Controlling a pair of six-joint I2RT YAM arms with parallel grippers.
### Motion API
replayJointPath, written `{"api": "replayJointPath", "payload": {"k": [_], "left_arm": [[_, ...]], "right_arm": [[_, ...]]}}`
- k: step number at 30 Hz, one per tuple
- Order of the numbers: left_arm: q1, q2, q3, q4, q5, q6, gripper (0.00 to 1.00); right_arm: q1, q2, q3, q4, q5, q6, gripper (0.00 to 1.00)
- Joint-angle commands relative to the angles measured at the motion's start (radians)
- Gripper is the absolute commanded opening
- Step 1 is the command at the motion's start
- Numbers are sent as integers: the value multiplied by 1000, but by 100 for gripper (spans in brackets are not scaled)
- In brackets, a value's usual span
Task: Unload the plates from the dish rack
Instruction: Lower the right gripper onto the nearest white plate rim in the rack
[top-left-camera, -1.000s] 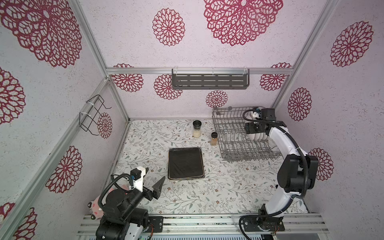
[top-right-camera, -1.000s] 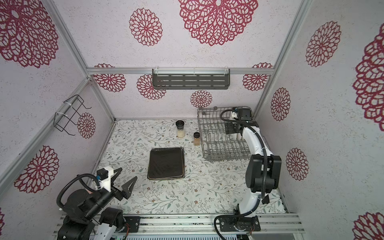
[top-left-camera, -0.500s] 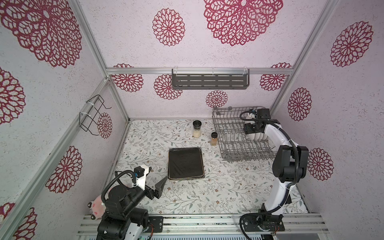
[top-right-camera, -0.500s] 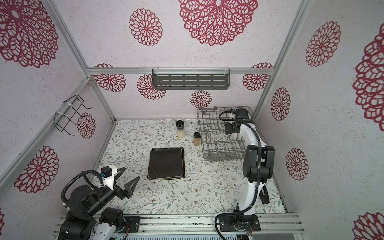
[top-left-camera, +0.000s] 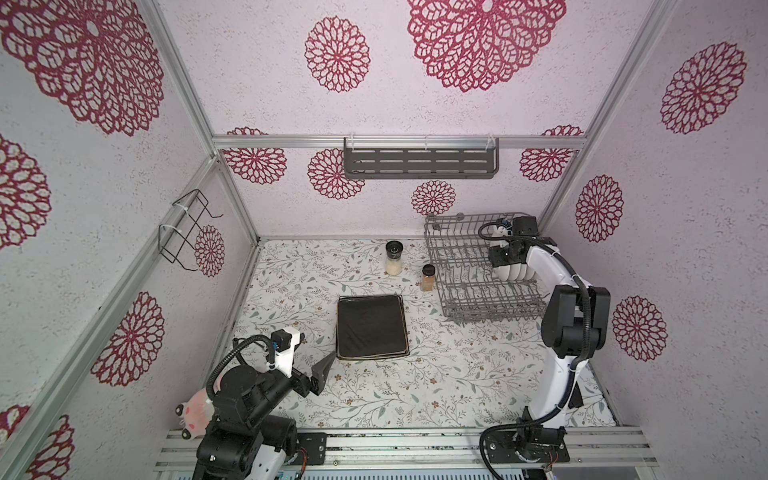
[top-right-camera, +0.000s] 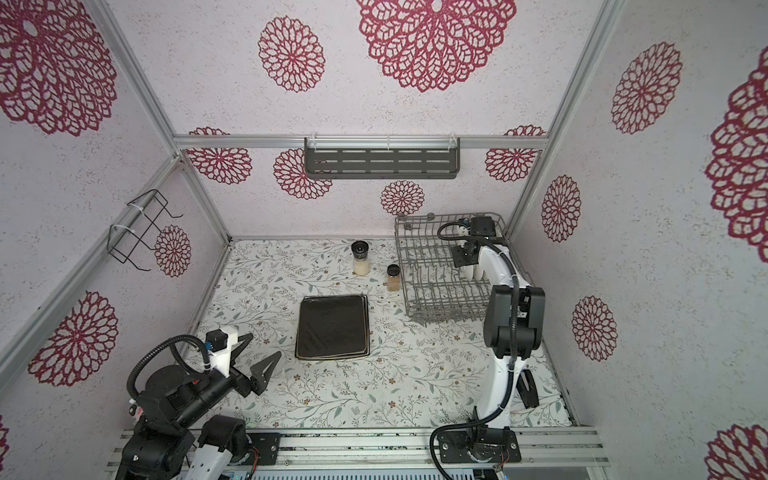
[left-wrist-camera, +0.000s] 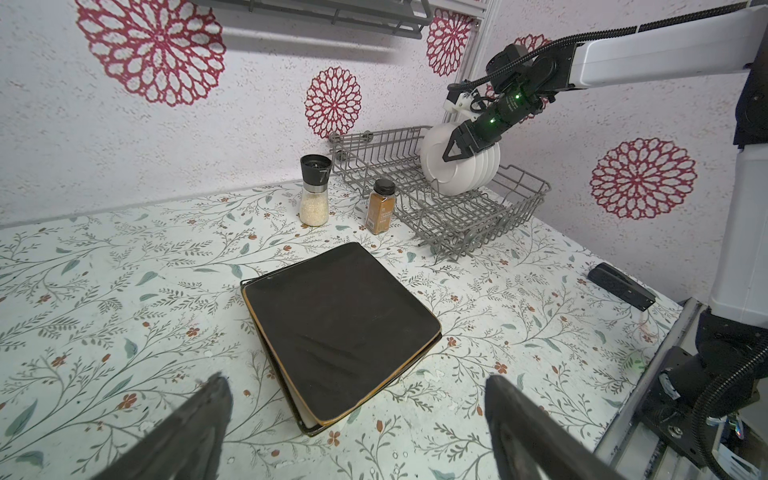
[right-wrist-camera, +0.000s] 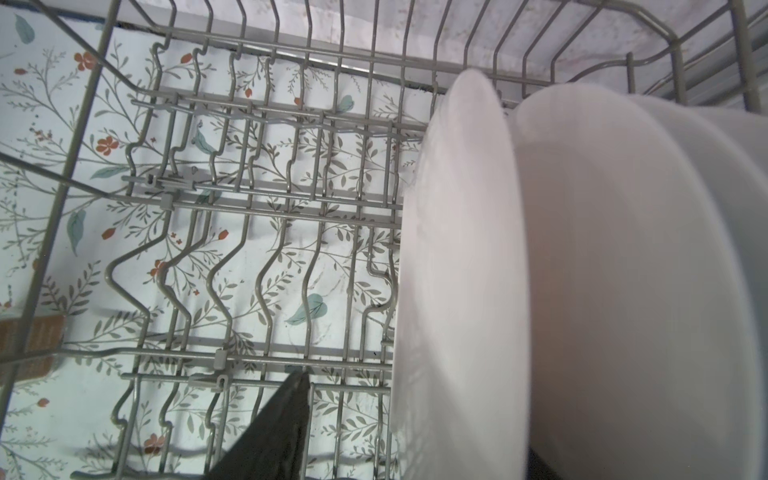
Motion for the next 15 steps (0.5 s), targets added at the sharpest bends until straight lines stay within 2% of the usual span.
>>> {"api": "replayJointPath", "payload": {"k": [1, 4, 15], "left_arm": [[-8, 15, -7, 22, 2, 32, 97], [-7, 15, -8, 23, -2, 32, 97], [-9, 22, -10, 24, 15, 33, 97]], "right_arm": [[-15, 6, 39, -6, 3, 5, 52], [-16, 16, 42, -11, -1, 3, 45], [-29, 29, 57, -20, -8, 1, 35]]}}
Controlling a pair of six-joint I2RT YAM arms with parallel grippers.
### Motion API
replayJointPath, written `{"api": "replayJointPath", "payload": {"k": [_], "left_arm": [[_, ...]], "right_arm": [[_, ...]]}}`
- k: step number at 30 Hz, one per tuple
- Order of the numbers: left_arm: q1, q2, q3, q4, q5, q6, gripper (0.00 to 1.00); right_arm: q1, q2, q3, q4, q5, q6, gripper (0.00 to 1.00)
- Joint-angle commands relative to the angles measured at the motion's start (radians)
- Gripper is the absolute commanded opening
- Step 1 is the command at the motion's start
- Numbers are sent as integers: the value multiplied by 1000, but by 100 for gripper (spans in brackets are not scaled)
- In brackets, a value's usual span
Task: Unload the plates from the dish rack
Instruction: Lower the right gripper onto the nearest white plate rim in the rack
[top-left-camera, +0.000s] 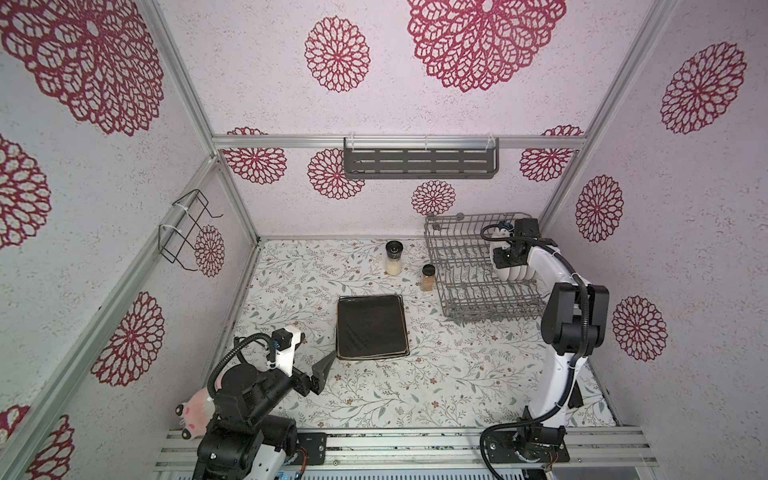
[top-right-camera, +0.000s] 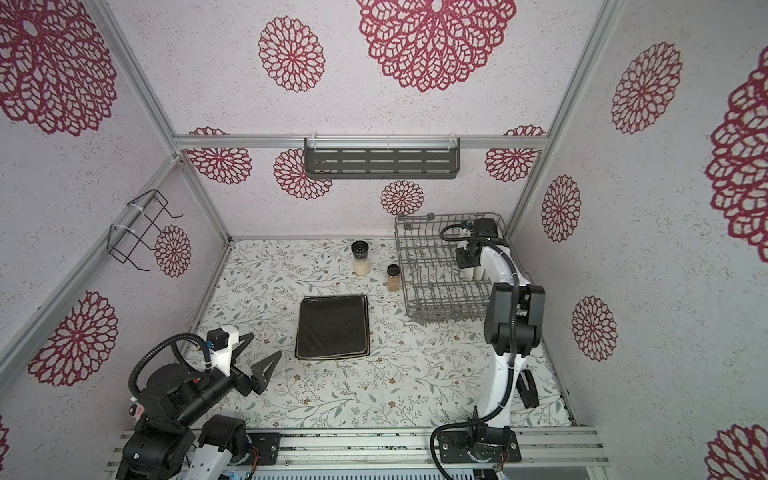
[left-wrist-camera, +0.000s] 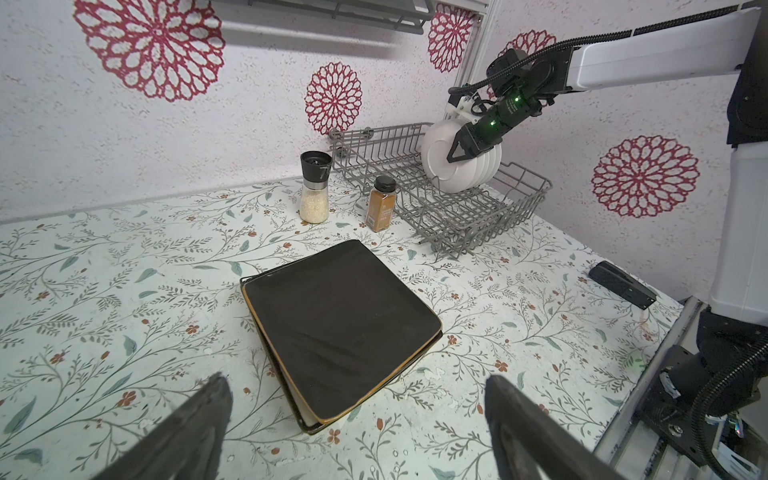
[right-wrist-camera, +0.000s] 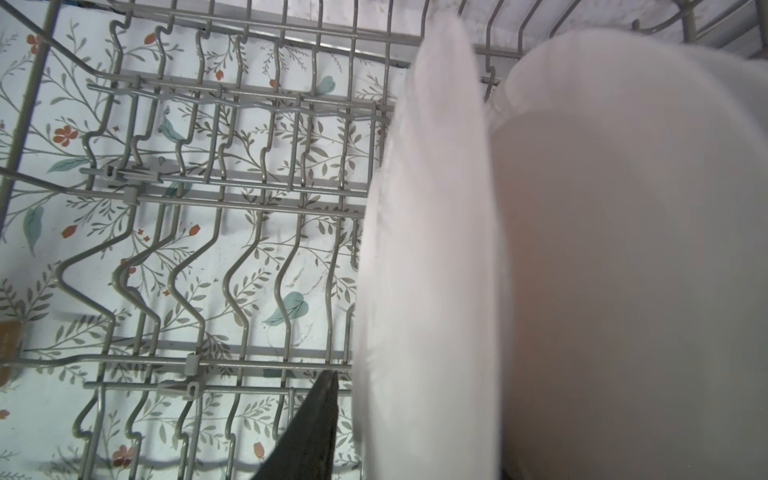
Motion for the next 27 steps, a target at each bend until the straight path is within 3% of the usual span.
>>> {"api": "replayJointPath", "payload": {"k": [1, 27], "left_arm": [[-9, 16, -10, 27, 19, 31, 97], [-18, 28, -15, 30, 37, 34, 97]], "right_arm": [[-10, -5, 53, -19, -11, 0, 33], [-45, -16, 90, -50, -97, 1, 10]]}}
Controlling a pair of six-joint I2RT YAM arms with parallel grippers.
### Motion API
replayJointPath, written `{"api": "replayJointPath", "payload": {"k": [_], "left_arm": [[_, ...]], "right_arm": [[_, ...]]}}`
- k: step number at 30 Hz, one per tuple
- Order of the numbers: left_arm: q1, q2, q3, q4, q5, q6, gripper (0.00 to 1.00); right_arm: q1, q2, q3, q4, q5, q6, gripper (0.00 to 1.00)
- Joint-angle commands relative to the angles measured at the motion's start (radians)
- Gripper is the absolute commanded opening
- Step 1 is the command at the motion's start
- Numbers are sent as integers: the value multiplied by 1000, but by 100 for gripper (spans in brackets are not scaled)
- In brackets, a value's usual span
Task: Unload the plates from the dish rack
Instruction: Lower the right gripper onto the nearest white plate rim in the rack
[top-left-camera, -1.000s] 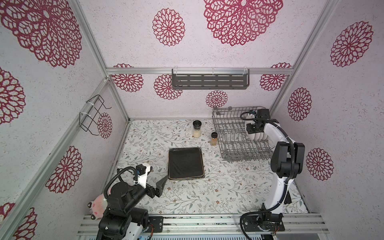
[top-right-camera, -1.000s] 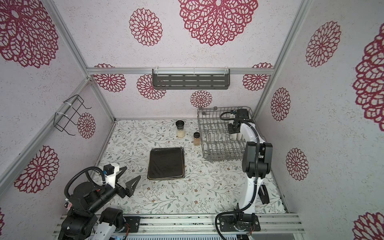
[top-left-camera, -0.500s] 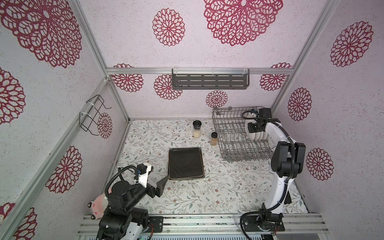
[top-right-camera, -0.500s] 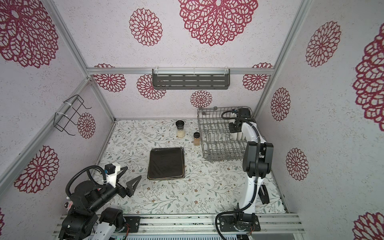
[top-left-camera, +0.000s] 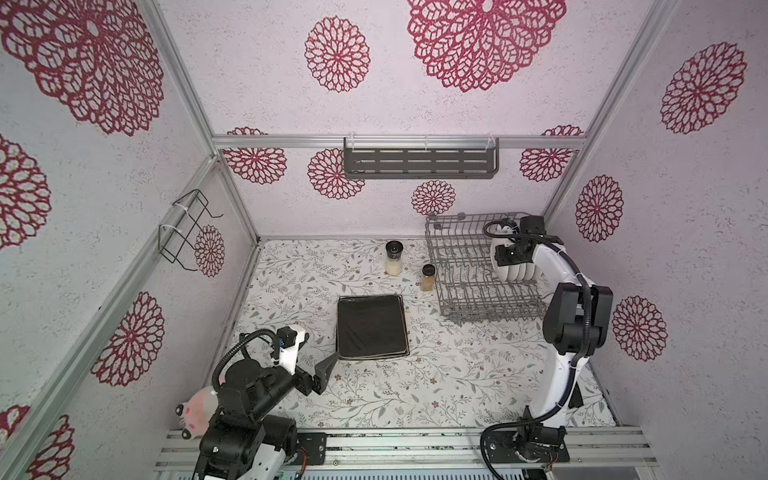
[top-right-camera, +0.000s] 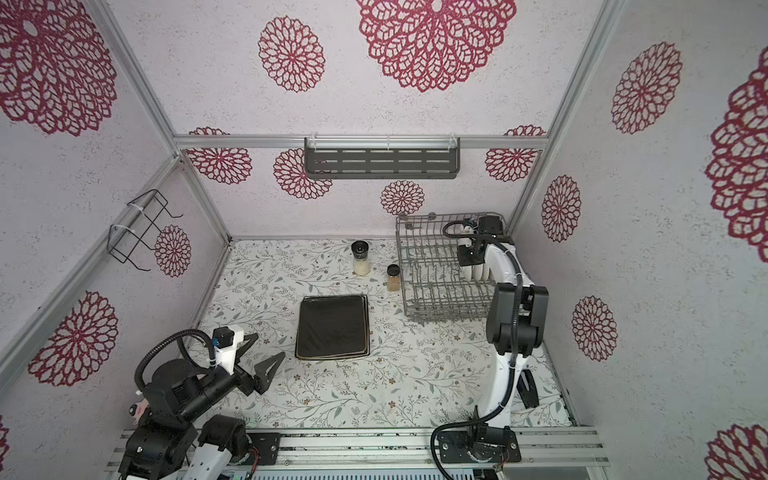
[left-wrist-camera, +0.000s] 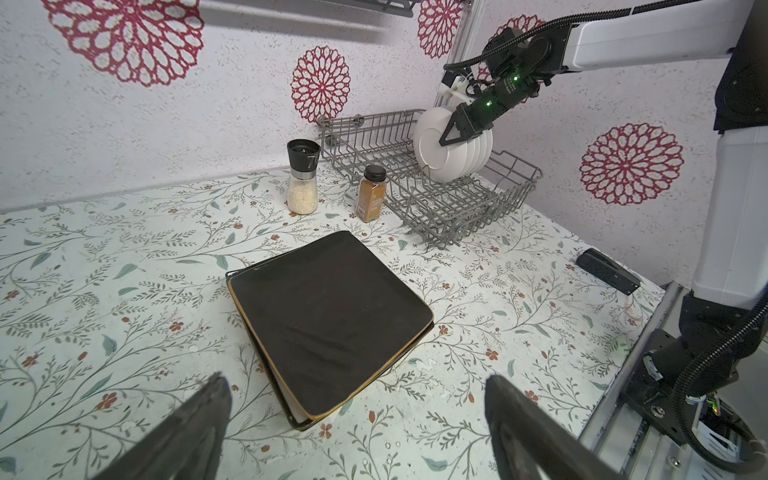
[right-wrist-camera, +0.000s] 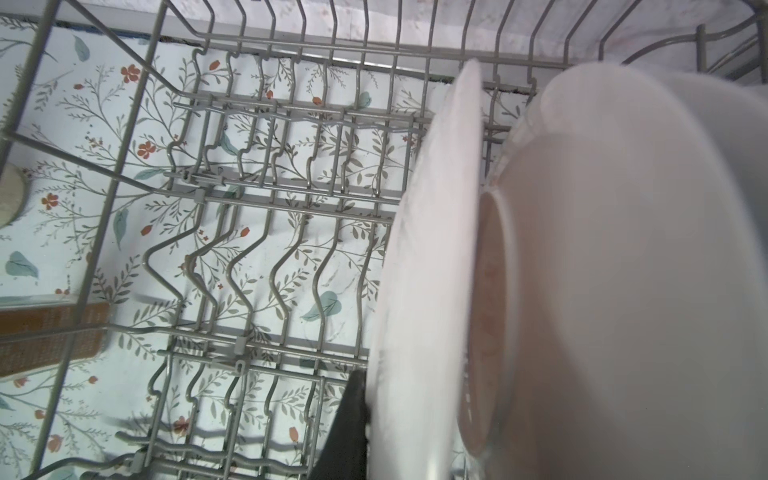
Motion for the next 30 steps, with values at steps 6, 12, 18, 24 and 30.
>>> {"api": "replayJointPath", "payload": {"k": [6, 12, 18, 24, 30], "left_arm": [[-11, -5, -7, 23, 5, 26, 97], [-12, -2, -8, 24, 5, 26, 97], [-12, 3, -9, 25, 8, 26, 97], [-15, 1, -10, 25, 8, 26, 97], [-17, 4, -10, 26, 13, 26, 97]], "right_arm": [[-26, -28, 53, 1, 9, 5, 8], [-38, -41, 46, 16, -38, 26, 6], [-48, -58, 22, 43, -91, 56, 5], [-76, -106, -51, 120, -164, 110, 5], [-80, -154, -102, 139, -177, 115, 4]]}}
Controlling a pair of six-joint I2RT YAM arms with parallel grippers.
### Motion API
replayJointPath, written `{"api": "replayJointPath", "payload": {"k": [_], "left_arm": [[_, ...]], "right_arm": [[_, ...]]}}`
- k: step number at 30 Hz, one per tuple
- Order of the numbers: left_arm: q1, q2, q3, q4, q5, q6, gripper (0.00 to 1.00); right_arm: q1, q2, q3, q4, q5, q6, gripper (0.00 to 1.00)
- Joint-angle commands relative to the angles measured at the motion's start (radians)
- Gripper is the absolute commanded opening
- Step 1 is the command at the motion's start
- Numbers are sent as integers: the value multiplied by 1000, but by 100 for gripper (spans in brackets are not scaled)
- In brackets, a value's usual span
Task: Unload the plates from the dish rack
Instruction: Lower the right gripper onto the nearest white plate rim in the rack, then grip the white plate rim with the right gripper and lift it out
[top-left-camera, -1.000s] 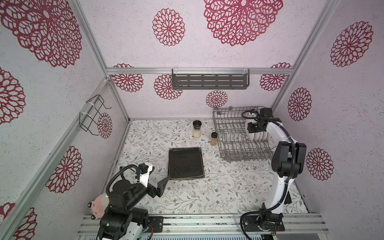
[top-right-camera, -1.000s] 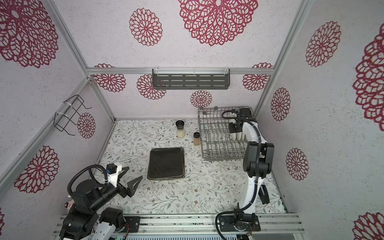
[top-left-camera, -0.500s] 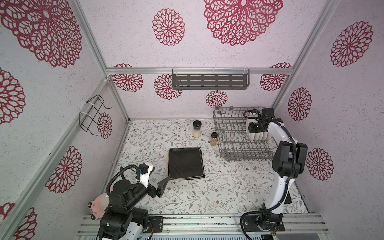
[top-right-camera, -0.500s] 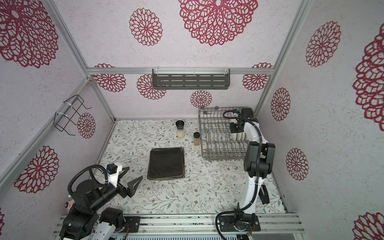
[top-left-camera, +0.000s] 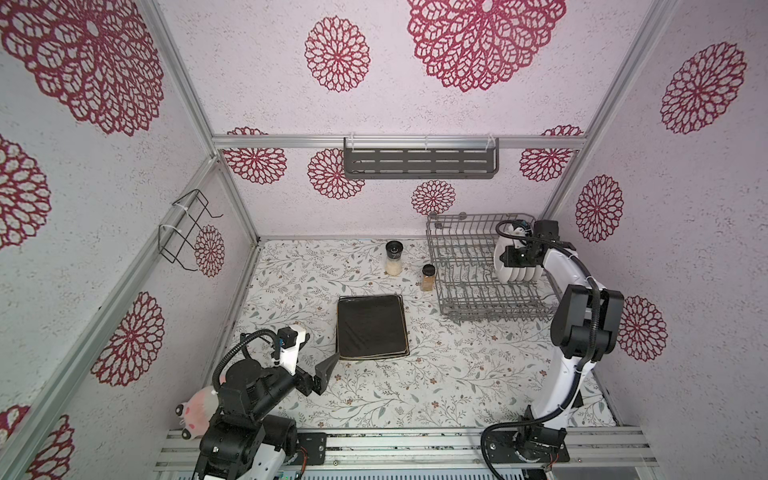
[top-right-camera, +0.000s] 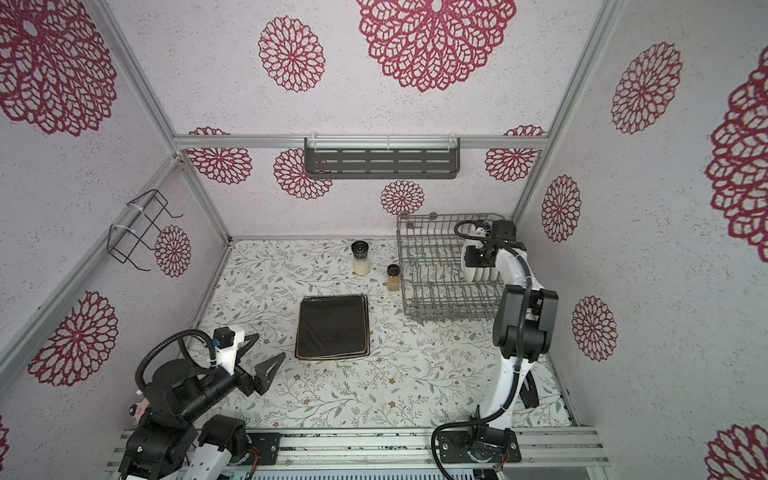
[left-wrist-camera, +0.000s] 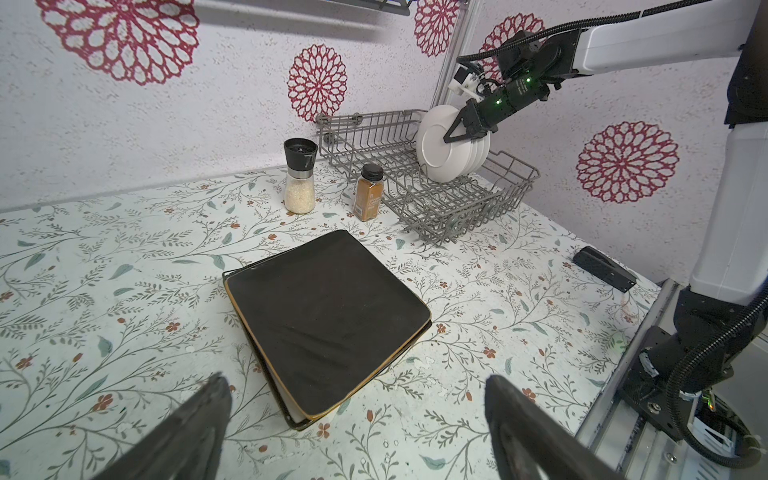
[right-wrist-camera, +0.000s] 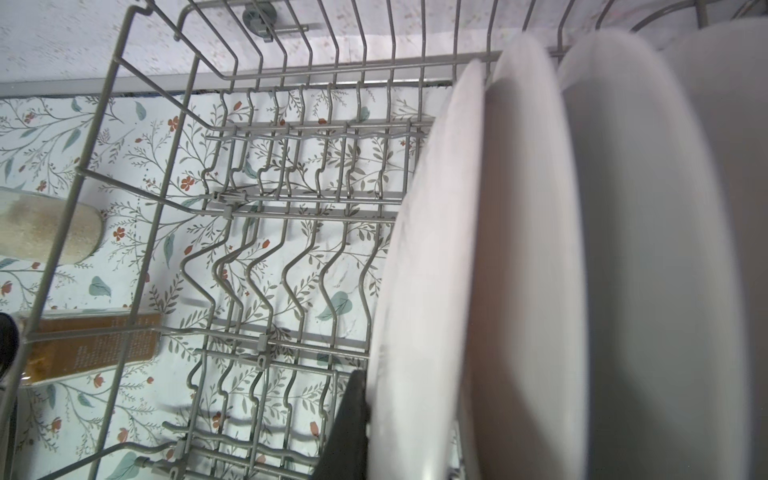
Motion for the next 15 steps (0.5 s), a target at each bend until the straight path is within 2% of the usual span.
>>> {"api": "replayJointPath", "payload": {"k": [1, 15], "left_arm": [[-9, 1, -9, 25, 10, 26, 97], [-16, -14, -9, 23, 18, 31, 97]], "right_arm": [[-8, -108, -7, 61, -29, 25, 4], [-6, -216, -138, 137, -106, 80, 3]]}}
